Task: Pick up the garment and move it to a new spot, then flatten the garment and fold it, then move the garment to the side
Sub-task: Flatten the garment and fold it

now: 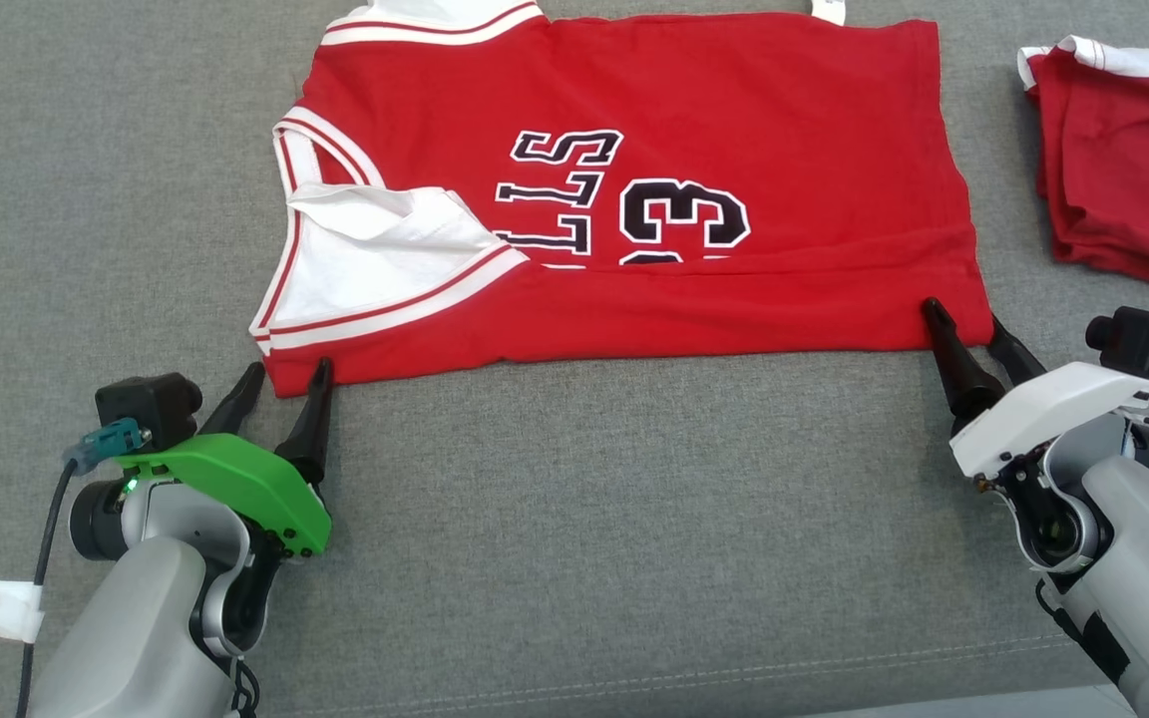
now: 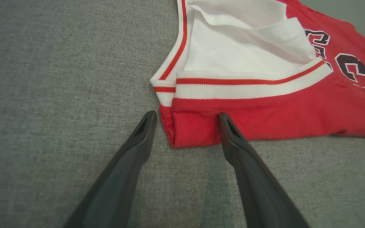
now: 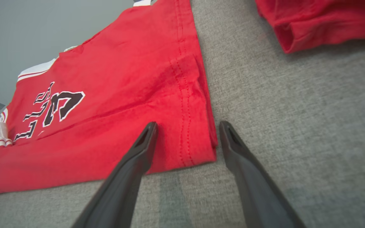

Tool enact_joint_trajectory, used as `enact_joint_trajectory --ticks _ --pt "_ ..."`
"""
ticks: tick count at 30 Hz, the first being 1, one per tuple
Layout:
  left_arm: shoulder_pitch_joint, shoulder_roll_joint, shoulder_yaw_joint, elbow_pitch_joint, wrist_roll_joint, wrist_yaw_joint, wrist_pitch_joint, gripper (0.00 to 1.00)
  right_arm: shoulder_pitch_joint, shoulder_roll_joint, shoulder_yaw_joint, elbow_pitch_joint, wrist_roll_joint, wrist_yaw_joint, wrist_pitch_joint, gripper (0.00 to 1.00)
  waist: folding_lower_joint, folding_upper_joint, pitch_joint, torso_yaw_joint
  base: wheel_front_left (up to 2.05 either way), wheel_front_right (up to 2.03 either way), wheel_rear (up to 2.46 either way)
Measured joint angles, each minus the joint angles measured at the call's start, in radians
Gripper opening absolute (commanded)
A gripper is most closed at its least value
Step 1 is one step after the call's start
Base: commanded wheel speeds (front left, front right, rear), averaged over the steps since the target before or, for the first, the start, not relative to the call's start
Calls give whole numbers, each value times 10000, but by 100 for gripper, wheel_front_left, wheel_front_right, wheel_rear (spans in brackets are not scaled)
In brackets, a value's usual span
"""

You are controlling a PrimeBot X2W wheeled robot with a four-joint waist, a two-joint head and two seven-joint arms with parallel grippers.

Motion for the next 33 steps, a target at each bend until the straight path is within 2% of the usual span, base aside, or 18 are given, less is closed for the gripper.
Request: enact_joint_trajectory --ticks 1,2,3,4,5,6,7,21,33 --pt "-3 0 -2 0 0 0 8 100 -12 0 6 -2 0 4 12 100 0 0 6 1 0 0 0" --pt "-4 0 0 0 0 0 8 91 -12 2 10 -2 0 15 12 100 0 0 9 2 0 0 0" --pt "-5 0 0 0 0 2 10 50 -16 0 25 -2 0 21 12 50 0 0 11 1 0 0 0" --pt "-6 0 0 0 0 2 10 35 -26 2 44 -2 0 33 12 40 0 0 11 1 0 0 0" --pt "-7 0 -2 2 0 2 19 15 -40 2 58 0 0 35 12 24 0 0 11 0 0 0 0" --pt "-10 0 -2 2 0 0 38 0 -51 2 69 10 -2 56 12 5 0 0 9 -1 0 0 0" --pt "-11 0 -4 6 0 2 38 0 -52 2 82 13 -2 115 12 0 0 0 6 -3 0 0 0" --pt "-7 -21 -6 0 -2 -2 -21 0 -50 222 98 194 4 454 -73 0 0 0 -184 0 0 0 0" --pt "577 299 -144 -443 0 -2 42 0 429 102 -115 165 546 813 -109 0 0 0 -815 130 0 0 0"
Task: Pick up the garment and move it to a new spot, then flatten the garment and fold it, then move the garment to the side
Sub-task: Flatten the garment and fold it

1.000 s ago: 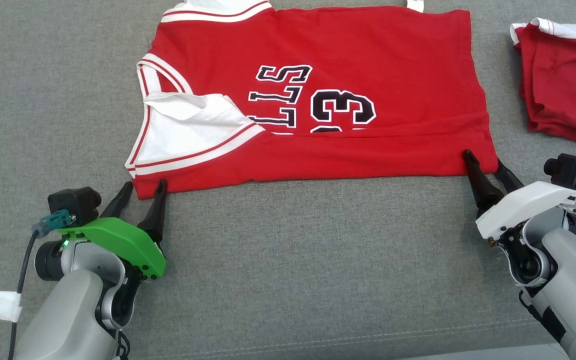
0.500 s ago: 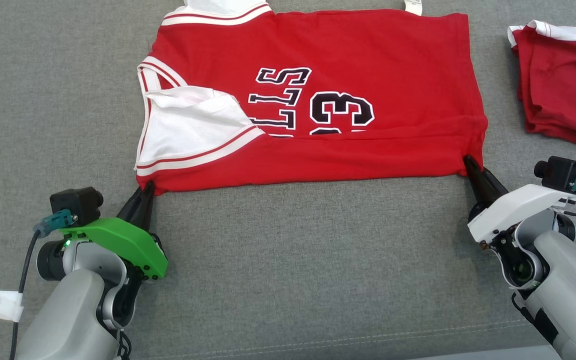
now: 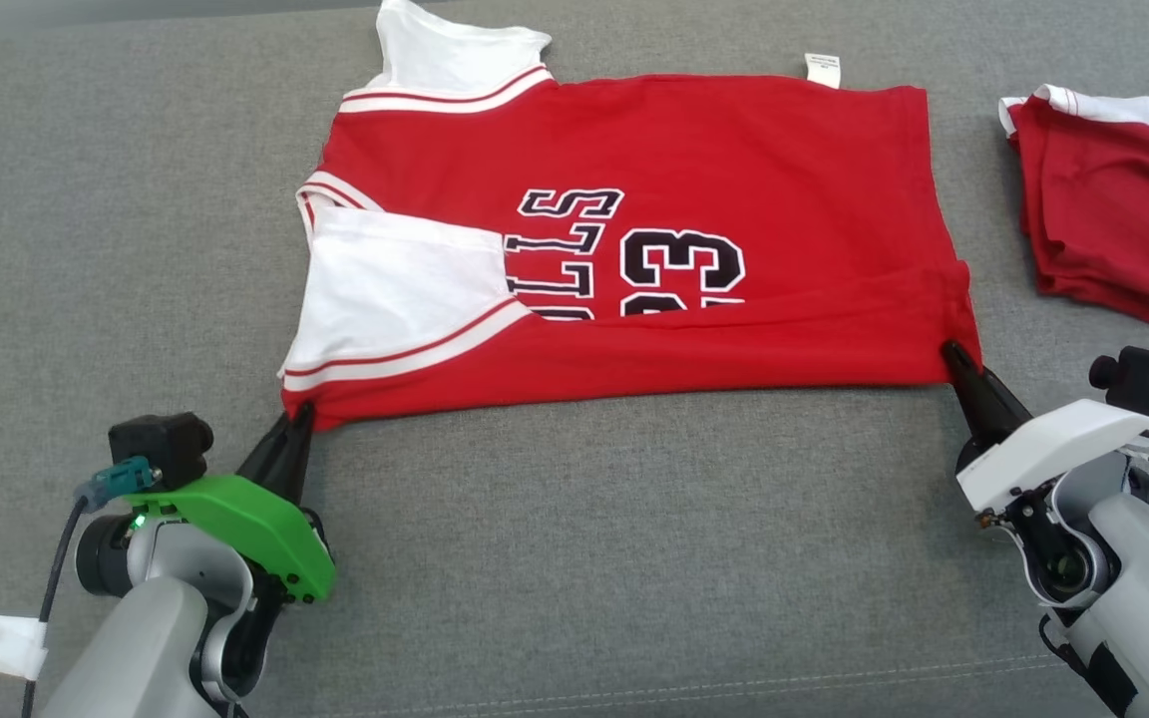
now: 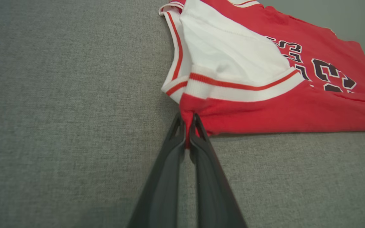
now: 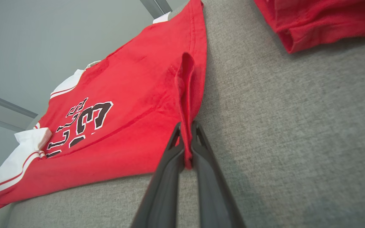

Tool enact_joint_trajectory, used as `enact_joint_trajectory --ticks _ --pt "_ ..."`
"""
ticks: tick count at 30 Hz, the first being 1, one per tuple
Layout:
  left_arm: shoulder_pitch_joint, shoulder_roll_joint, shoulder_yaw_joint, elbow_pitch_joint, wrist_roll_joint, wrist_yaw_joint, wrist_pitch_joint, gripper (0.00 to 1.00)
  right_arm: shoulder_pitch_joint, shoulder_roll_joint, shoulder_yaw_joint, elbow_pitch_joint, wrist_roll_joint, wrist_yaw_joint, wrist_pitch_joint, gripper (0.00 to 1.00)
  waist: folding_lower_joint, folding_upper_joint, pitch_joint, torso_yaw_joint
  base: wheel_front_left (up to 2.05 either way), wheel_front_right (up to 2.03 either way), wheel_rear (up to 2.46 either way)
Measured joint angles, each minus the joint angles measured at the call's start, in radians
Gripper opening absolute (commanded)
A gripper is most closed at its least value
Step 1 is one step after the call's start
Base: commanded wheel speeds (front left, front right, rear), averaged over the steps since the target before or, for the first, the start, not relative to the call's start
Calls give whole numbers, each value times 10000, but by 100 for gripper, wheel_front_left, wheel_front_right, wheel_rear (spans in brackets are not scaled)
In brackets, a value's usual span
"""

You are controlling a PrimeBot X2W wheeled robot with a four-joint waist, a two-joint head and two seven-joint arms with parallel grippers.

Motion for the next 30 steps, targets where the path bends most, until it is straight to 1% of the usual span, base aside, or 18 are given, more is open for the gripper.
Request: enact_joint_trajectory --ticks 5,8,11,16,18,22,29,30 --pt "542 4 -196 -351 0 52 171 0 439 -270 -119 -196 265 81 0 0 0 0 -206 225 0 0 0" --pt "802 8 -188 -514 0 90 171 0 675 -286 -180 -320 426 88 -2 0 0 0 -310 320 0 0 0" --pt "1086 44 -184 -761 0 178 167 0 946 -297 -353 -596 606 174 -63 0 0 0 -416 406 0 0 0" --pt "1581 228 -163 -1097 0 299 167 0 1430 -410 -355 -988 690 192 -104 0 0 0 -590 510 0 0 0" --pt "1773 328 -130 -1189 0 316 167 0 1625 -470 -339 -1103 690 255 -102 0 0 0 -632 524 0 0 0" --pt "2050 353 -58 -1371 0 403 157 0 1775 -529 -324 -1244 685 257 -104 0 0 0 -726 504 0 0 0" --pt "2702 439 -31 -1774 0 518 157 0 2259 -1066 -59 -1551 399 230 -29 0 0 0 -1003 425 0 0 0" --pt "2789 474 -40 -1810 2 518 157 0 2332 -1122 -27 -1603 376 136 2 0 0 0 -1043 414 0 0 0"
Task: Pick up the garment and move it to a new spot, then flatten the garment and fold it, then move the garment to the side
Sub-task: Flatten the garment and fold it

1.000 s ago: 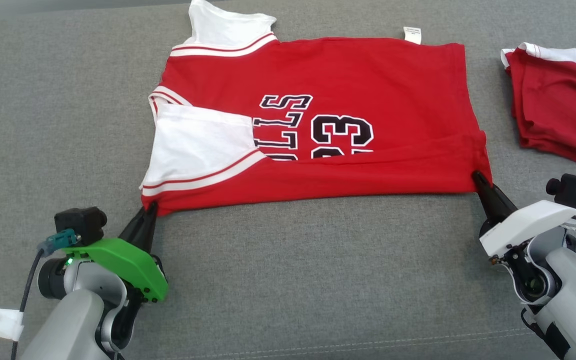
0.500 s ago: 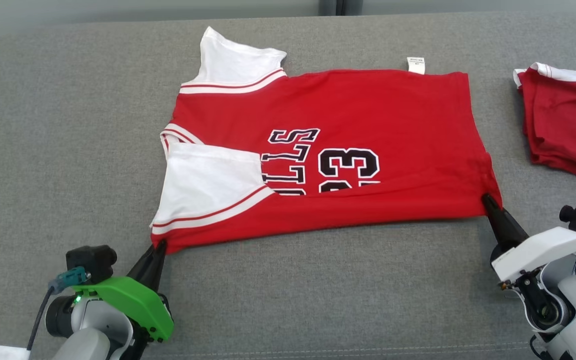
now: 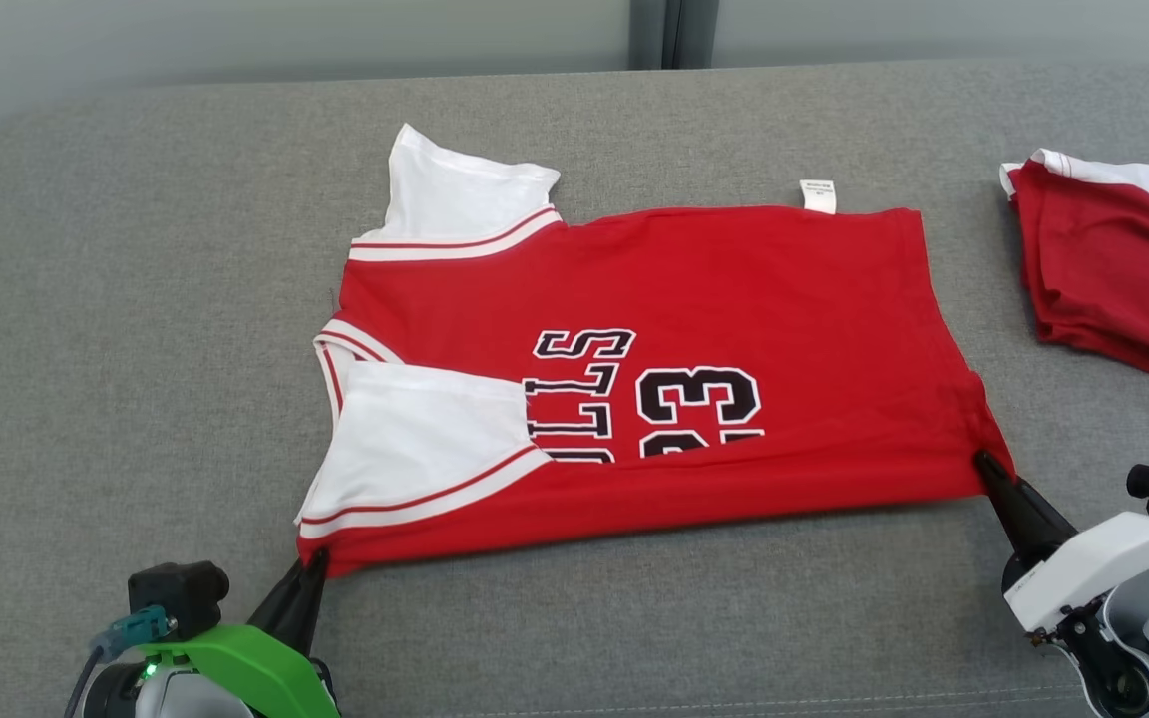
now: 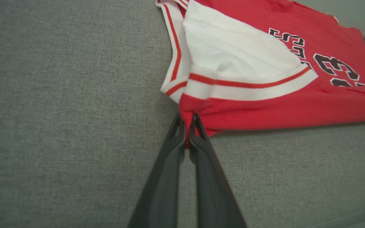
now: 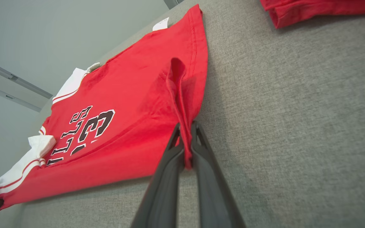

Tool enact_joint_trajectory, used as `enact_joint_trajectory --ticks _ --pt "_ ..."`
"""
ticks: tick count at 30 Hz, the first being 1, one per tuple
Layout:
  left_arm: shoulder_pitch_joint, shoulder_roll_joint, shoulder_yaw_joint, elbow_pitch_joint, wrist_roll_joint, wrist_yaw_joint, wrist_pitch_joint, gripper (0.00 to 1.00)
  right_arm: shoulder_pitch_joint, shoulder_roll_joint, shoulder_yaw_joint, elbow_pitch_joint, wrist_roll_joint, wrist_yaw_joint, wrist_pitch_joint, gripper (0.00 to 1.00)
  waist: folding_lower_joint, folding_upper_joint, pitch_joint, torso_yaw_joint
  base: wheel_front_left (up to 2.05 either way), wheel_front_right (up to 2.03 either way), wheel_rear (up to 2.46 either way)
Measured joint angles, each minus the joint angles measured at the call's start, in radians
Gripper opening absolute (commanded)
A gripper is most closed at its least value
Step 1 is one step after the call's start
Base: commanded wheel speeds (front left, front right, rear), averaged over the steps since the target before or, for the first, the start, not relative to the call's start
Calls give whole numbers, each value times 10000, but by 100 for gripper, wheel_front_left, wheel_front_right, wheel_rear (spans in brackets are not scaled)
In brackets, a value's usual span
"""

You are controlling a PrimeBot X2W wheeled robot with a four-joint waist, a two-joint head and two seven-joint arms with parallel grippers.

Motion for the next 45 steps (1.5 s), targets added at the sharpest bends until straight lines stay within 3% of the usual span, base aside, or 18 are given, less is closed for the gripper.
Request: enact_joint_trajectory --ticks 12,25,26,27,28,29,30,45 --pt "762 174 184 -871 13 102 0 0 1041 -731 59 -1383 -261 -857 148 0 0 1 -96 12 0 0 0" --pt "1153 221 299 -1463 31 268 178 0 1610 -1032 -71 -2558 -240 -1450 309 0 0 0 122 4 0 0 0" --pt "1153 222 313 -1523 38 268 194 0 1621 -1074 -100 -2627 -240 -1507 309 5 0 0 139 7 0 0 0" --pt "1153 224 322 -1544 54 270 207 11 1654 -1114 -128 -2696 -238 -1561 311 28 0 0 156 10 0 0 0" --pt "1156 224 341 -1559 90 276 217 43 1708 -1149 -165 -2773 -236 -1572 309 67 0 0 172 12 0 0 0" --pt "1159 224 374 -1572 105 278 265 82 1766 -1179 -199 -2840 -236 -1582 309 100 0 0 186 12 0 0 0" --pt "1166 228 410 -1580 105 278 293 100 1799 -1202 -222 -2880 -230 -1655 311 100 0 0 198 12 0 0 0" --pt "1344 341 997 -1998 245 309 541 100 1990 -1536 -740 -3820 -230 -1965 305 100 0 0 182 -40 0 0 0"
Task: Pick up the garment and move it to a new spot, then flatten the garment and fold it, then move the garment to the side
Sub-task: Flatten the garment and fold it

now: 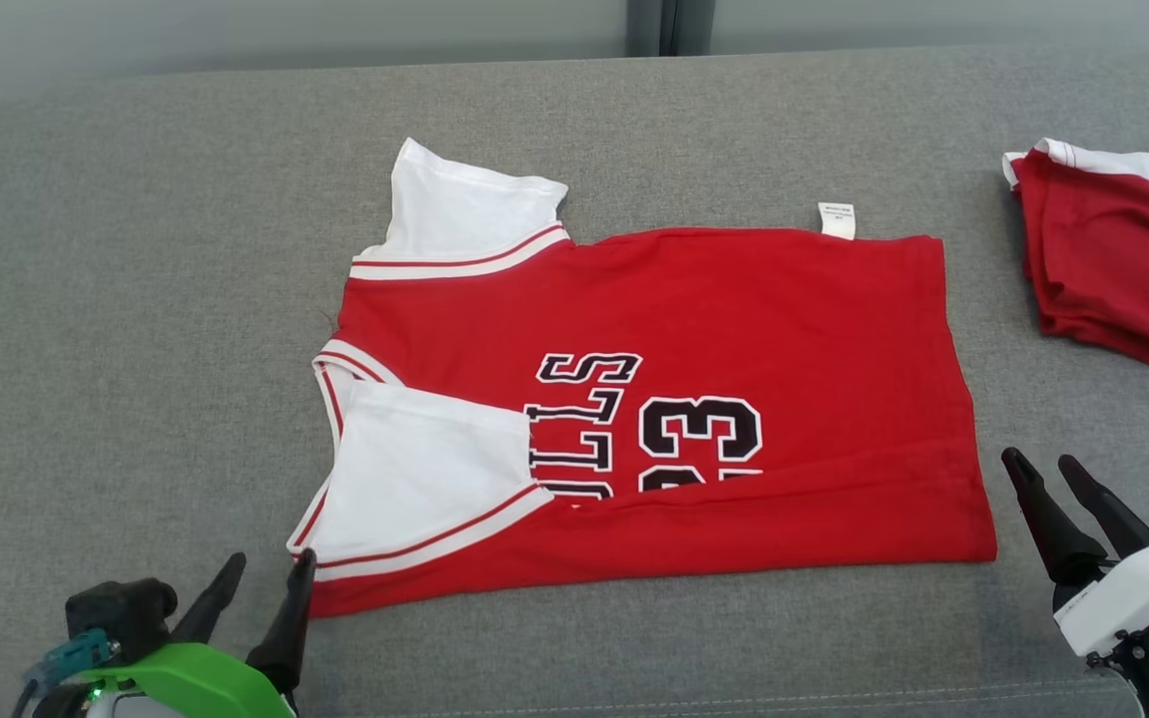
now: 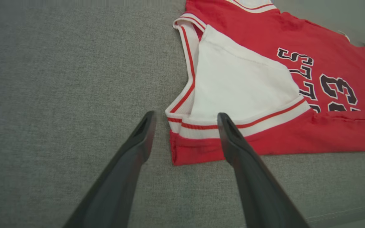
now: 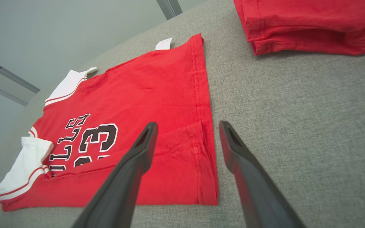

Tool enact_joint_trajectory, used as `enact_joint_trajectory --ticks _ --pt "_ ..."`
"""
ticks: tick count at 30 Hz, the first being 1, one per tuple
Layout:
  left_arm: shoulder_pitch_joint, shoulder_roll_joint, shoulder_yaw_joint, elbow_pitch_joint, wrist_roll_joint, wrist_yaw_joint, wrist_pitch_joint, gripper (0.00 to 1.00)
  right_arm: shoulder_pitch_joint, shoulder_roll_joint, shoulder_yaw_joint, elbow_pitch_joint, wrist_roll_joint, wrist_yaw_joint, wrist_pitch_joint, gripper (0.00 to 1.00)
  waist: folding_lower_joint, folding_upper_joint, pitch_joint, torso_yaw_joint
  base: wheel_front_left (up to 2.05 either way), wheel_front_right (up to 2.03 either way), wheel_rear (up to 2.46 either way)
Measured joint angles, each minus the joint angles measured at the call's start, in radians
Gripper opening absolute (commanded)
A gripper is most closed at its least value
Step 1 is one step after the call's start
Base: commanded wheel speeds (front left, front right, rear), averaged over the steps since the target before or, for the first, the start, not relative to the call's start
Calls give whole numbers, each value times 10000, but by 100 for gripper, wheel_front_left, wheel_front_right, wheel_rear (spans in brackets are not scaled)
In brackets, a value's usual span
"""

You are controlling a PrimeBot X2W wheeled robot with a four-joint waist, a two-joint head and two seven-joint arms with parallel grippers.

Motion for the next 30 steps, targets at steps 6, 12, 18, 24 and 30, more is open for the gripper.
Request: enact_joint_trajectory --ticks 6,12,18,24,30 --pt "-34 132 512 -324 234 0 -146 100 -3 -71 -263 -314 -13 -102 -15 100 0 0 -79 -9 0 0 0" --pt "-430 125 523 -546 568 0 -146 100 -28 -82 -502 -491 -192 -127 -178 100 0 0 -99 -36 0 0 0" --pt "-1027 132 550 -675 865 0 -82 100 -304 -36 -556 -734 -468 -148 -236 100 0 0 -28 -122 0 0 0" --pt "-1941 123 514 -752 1083 2 173 100 -1437 -2 -686 -890 -907 -203 -276 100 0 0 295 -342 0 0 0" --pt "-3046 29 407 -765 1310 2 520 100 -1949 92 -876 -727 -907 -213 -274 100 0 0 719 -472 0 0 0"
